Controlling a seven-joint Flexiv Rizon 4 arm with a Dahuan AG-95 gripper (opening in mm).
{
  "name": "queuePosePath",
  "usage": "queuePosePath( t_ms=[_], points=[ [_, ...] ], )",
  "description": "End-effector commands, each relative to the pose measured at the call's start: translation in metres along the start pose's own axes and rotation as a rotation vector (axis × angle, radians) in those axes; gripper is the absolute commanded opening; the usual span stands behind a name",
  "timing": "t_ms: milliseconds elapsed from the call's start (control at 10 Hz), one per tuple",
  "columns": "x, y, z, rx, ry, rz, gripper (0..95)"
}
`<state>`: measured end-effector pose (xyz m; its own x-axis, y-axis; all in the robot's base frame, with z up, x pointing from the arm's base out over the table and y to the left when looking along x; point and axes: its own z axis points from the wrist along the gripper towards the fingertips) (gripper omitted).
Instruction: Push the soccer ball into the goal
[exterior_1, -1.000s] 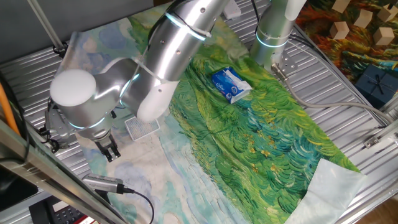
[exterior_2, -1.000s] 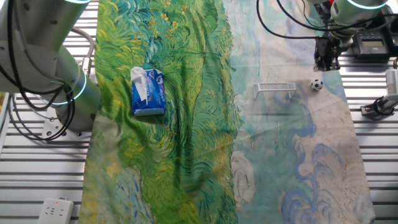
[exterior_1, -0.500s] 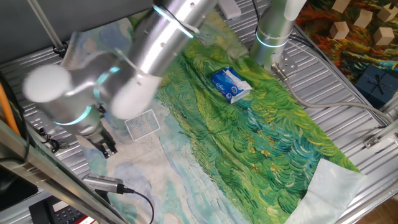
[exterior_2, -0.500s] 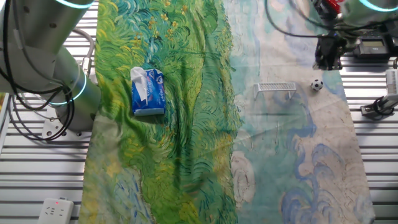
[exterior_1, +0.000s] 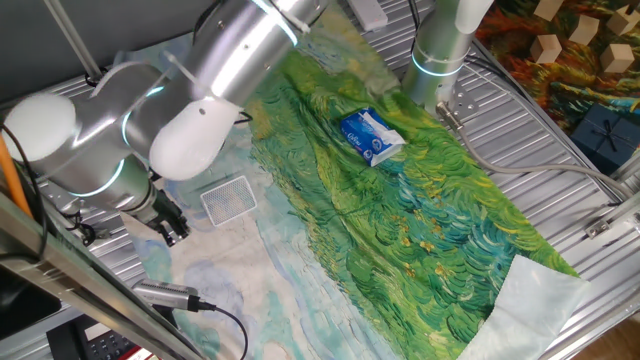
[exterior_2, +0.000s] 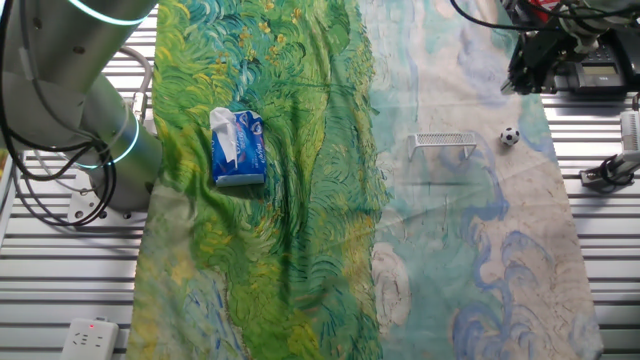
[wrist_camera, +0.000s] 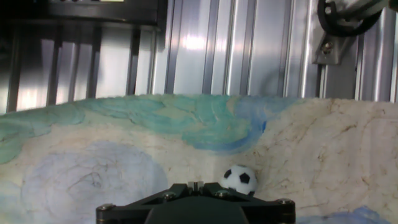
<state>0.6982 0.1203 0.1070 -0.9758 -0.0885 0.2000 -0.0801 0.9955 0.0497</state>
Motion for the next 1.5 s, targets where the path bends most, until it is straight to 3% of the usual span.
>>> queuePosePath(
  t_ms=[100,500,800,1100,1300,1500],
  points=[
    [-0.002,0.0,0.0,-0.002,-0.006,0.001,0.0],
    [-0.002,0.0,0.0,0.005,-0.032,0.001,0.0],
    [-0.002,0.0,0.0,0.008,-0.092,0.003,0.0],
    [-0.002,0.0,0.0,0.011,-0.096,0.012,0.0],
    [-0.002,0.0,0.0,0.01,-0.136,0.009,0.0],
    [-0.013,-0.002,0.001,0.012,-0.153,0.01,0.0]
  ],
)
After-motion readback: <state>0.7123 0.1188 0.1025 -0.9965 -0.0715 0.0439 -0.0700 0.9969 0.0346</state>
